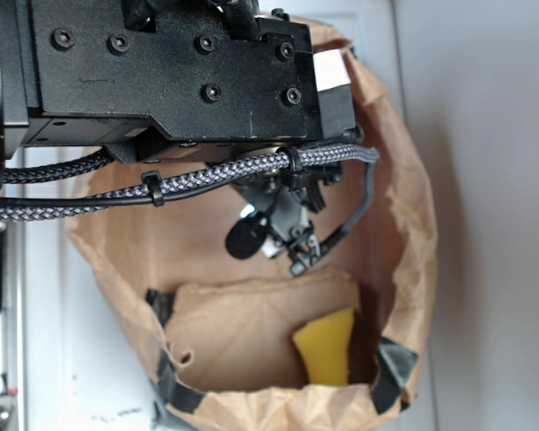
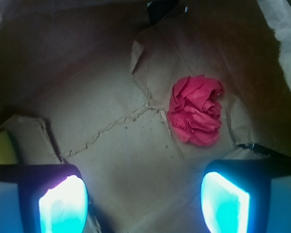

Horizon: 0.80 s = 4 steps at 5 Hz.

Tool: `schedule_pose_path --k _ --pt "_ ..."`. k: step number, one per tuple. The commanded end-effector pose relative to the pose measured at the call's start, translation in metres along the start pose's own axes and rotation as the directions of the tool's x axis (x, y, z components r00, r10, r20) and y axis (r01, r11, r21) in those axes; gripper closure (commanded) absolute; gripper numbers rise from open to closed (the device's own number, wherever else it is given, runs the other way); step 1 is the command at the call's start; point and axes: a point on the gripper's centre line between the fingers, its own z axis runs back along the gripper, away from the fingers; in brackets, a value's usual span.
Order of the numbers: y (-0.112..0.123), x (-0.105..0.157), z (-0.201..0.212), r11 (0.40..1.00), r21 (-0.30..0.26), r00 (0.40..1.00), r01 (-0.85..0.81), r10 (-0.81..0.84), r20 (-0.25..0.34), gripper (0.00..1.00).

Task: Grab the red paper.

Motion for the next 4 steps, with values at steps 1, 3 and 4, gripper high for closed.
schedule_pose_path --k 1,3,4 --pt "-0.007 0.058 -0.045 0.999 -0.006 0.997 -0.033 0.034 0.073 0.0" --pt "0.001 0.054 -0.049 1.0 -0.011 0.996 -0.008 0.009 0.088 0.0" --pt "0.019 0.046 -0.023 0.999 -0.044 0.998 0.027 -0.025 0.052 0.0"
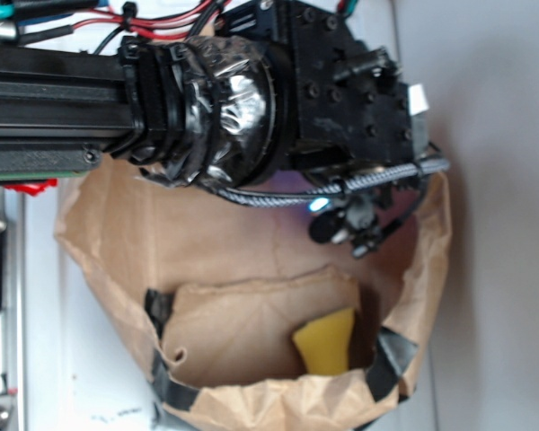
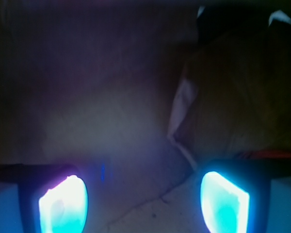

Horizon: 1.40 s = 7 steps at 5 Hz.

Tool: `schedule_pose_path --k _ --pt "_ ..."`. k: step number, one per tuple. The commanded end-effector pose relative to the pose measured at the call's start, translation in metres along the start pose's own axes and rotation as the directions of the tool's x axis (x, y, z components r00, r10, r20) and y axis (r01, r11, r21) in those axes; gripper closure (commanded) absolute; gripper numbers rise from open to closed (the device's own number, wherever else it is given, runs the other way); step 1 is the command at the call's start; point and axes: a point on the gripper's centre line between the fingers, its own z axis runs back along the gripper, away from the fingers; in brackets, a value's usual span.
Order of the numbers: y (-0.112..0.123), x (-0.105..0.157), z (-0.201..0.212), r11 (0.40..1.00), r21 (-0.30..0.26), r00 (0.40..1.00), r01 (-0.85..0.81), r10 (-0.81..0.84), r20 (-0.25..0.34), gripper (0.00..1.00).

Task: Grab the red paper.

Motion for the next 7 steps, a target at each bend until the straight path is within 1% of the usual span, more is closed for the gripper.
schedule_pose_path --k 1,2,3,4,5,6,7 --pt "0.042 0.012 0.065 0.997 -0.075 0.999 0.012 -0.009 0.037 0.0" --pt "0.05 0.015 0.064 0.997 -0.076 0.999 0.01 -0.007 0.038 0.0" --pt "0.059 0.017 0.054 0.998 -0.061 0.999 -0.005 0.007 0.035 0.0" --pt "0.069 0.008 0.048 0.998 -0.065 0.998 0.006 -0.001 0.069 0.0" --pt "0.078 -0.003 0.046 0.997 -0.066 0.996 0.032 -0.027 0.082 0.0" --pt "0.082 -0.01 0.043 0.997 -0.057 0.994 0.05 -0.044 0.095 0.0" --pt "0.081 -0.011 0.041 0.998 -0.052 0.994 0.047 -0.042 0.099 0.0"
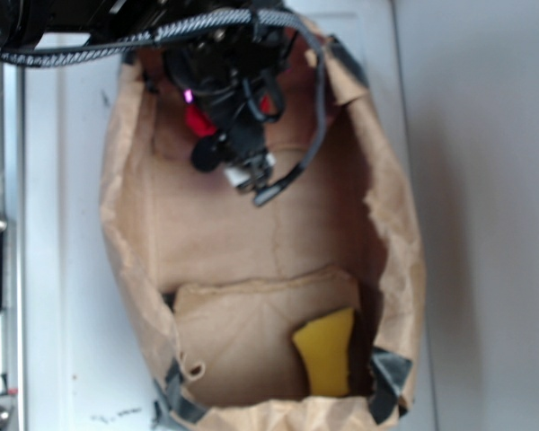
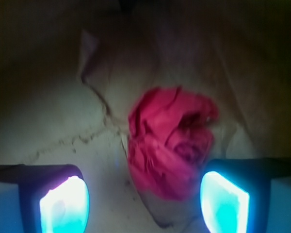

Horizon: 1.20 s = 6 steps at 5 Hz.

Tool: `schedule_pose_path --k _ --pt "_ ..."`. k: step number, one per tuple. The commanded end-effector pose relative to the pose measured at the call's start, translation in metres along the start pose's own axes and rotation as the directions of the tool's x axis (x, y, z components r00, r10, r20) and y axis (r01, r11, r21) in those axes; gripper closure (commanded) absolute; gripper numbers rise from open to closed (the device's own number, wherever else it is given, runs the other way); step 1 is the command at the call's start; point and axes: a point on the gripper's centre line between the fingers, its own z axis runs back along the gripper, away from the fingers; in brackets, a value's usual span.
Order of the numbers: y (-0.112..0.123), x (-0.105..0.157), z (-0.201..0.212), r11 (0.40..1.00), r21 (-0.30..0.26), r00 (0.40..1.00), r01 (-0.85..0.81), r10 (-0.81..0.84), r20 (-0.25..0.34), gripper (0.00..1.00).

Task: Grab the red paper.

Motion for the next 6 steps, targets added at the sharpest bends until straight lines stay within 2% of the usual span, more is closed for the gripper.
schedule_pose_path --k 1,6 --pt "0.01 0.014 0.011 0.999 0.019 0.995 -0.044 0.042 0.09 0.0" --pt "0.005 0.022 -0.028 0.996 0.068 0.982 -0.062 0.049 0.181 0.0"
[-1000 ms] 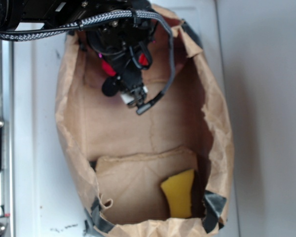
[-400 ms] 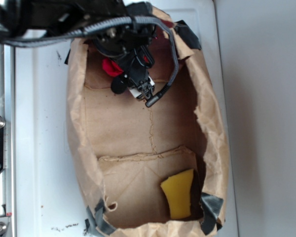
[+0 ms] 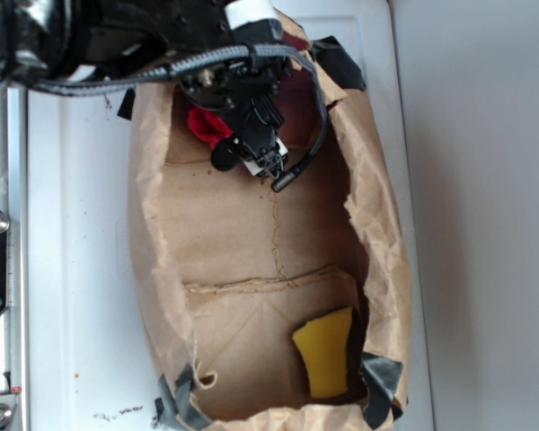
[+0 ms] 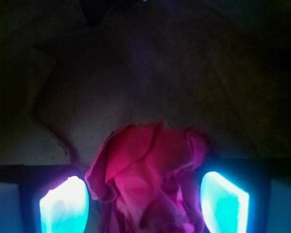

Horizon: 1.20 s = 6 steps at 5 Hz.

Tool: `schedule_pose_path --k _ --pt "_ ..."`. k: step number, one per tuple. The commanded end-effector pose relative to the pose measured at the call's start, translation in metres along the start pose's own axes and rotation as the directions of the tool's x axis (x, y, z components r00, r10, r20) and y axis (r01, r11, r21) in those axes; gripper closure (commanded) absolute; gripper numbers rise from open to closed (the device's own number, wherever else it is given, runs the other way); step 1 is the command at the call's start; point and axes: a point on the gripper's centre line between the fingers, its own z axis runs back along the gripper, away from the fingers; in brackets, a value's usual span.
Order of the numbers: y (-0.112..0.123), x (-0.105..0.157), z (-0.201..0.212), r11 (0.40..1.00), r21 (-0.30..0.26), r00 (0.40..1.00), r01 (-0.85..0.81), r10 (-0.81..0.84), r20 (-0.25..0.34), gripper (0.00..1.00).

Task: Grab the red paper.

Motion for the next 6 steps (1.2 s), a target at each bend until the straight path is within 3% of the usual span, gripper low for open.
schedule_pose_path --k 1,3,6 --pt "-0.001 0.01 -0.002 1.0 0.01 0.999 -0.009 0.009 0.045 1.0" --pt "-0.001 0.012 0.012 1.0 -0.012 0.999 0.001 0.0 0.036 1.0" --pt "-0.021 0.003 0.085 0.993 -0.101 0.997 0.067 -0.07 -0.029 1.0"
